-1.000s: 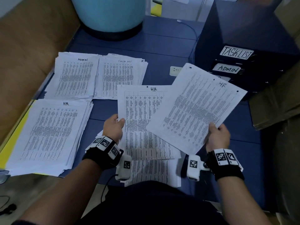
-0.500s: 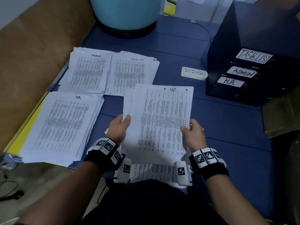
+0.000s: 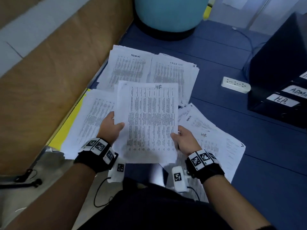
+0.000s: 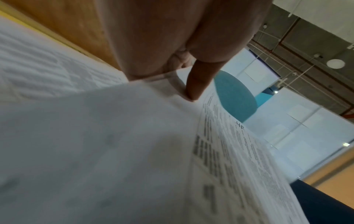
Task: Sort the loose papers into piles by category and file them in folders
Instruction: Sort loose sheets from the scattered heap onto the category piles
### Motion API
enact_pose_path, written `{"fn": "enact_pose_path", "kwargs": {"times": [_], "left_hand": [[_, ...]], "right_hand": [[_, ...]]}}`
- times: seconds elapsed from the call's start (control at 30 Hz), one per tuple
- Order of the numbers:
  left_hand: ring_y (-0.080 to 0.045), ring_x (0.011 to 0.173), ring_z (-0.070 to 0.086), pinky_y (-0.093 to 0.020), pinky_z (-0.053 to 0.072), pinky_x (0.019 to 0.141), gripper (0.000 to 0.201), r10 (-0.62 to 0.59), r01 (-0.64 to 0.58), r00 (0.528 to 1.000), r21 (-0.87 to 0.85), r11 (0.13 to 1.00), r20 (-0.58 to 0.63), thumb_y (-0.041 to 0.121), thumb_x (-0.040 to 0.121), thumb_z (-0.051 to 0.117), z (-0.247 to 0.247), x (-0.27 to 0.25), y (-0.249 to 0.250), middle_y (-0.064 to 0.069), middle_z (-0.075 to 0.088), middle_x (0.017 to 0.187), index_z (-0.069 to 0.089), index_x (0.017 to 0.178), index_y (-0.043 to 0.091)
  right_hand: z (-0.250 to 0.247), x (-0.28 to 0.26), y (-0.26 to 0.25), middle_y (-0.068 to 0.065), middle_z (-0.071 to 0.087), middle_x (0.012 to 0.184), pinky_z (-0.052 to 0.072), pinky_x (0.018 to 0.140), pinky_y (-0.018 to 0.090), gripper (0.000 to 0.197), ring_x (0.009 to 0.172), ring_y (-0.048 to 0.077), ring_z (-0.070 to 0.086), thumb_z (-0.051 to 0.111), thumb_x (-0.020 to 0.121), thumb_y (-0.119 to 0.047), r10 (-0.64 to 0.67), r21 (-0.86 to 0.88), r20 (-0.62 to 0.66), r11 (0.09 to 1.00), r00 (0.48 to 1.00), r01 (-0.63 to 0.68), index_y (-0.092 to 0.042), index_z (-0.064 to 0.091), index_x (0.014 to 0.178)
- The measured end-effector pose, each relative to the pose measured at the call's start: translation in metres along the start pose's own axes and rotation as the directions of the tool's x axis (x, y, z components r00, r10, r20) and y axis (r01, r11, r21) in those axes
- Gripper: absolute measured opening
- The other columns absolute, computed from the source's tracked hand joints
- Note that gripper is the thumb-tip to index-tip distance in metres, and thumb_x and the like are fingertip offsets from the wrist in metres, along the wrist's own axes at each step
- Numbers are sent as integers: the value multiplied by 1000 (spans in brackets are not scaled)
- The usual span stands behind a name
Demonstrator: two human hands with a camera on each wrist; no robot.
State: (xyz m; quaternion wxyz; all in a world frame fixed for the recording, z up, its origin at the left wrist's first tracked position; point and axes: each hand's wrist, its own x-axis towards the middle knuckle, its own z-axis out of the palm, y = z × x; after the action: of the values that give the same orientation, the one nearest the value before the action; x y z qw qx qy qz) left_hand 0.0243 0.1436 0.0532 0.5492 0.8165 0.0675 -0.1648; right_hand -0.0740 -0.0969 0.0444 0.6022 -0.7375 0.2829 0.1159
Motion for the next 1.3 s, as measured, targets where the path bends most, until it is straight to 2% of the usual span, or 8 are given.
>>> {"fn": "enact_pose_path", "kwargs": {"times": [0.13,0.3,0.47,0.6,0.9,1.07,1.17,1.3], "left_hand": [[-33,96,66,-54,52,87,55,-115,115,993,31,993,-14,20,65,65,-57,23,-29,-16,68,106,49,118,23],[-32,106,60,-43,50,89,55,-150,176,978,197,964,-143,-3,85,58,-108,42,-60,-16,62,121,44,137,13],[-31,101,55,-39,46,80,57,-216,240,958,119,963,-186,-3,90,54,-132,56,-81,-15,54,129,39,141,18],[-32,123,48,-43,45,97,53,-107,180,958,267,947,-266,4,88,57,-125,55,-72,-10,44,143,46,139,17],[-15,99,53,-22,40,89,30,193,-223,970,228,948,146,-2,88,57,-20,39,-12,-7,61,113,60,117,5],[-19,95,56,-20,41,81,28,155,-232,913,168,958,378,-3,89,54,61,15,7,-13,61,100,60,116,5],[-15,101,54,-20,37,83,27,119,-256,869,230,939,480,3,89,57,106,-1,8,-7,59,109,61,115,11],[-20,106,56,-20,36,84,29,79,-281,834,296,913,546,5,89,58,153,-17,7,-7,62,120,60,117,12]], "right_hand": [[64,24,-17,-19,57,50,37,53,23,19,43,-4,50,51,96,-6,-7,40,-37,999,999,9,-15,63,107],[133,45,-29,2,72,98,53,82,35,11,89,22,67,56,92,-17,30,-156,68,988,997,-19,-18,65,97],[177,60,-26,10,45,72,31,59,30,30,66,20,43,59,90,-19,72,-396,82,917,994,-33,-13,39,70],[181,61,-20,7,50,63,39,56,31,39,58,21,47,67,87,-32,114,-348,72,934,991,-82,-15,40,65],[61,31,-3,4,61,70,43,51,27,23,55,20,54,64,90,-27,144,-130,-162,977,976,-166,-9,54,81],[-29,-1,41,10,71,90,53,68,37,24,69,24,62,68,87,-28,179,-121,-370,964,912,-238,-7,58,80],[-72,-19,72,7,71,100,42,57,25,19,76,20,61,66,87,-22,213,-109,-489,947,846,-302,-14,52,75],[-109,-33,101,6,60,105,40,69,25,35,87,22,56,71,86,-27,320,-181,-533,861,783,-475,-10,56,113]]}}
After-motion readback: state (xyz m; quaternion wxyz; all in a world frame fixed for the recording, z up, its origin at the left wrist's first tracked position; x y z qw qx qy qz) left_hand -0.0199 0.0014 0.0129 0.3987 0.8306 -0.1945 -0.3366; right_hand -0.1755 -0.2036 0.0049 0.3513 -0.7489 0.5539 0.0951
